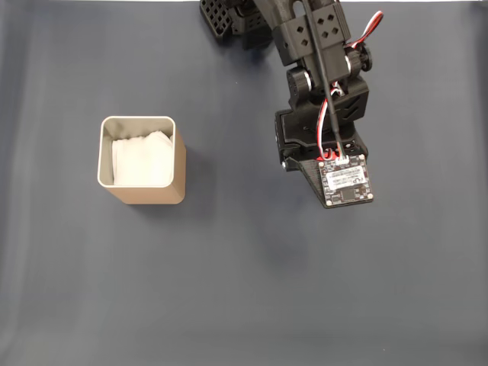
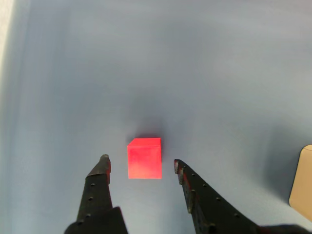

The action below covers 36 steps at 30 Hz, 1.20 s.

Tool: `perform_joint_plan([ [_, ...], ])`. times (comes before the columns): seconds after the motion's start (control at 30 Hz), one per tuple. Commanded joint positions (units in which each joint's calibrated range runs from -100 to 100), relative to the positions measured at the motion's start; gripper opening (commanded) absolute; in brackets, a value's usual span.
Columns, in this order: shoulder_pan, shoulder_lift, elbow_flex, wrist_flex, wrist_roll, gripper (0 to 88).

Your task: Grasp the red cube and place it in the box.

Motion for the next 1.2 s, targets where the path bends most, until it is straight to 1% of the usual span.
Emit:
perform_joint_plan([
  [0.0, -0.7, 0.1, -0.2, -1.2, 0.5, 33.2],
  [0.53, -0.7, 5.9, 0.4, -5.6, 1.1, 33.2],
  [1.17, -2.0, 6.8, 1.5, -5.4, 1.1, 33.2],
])
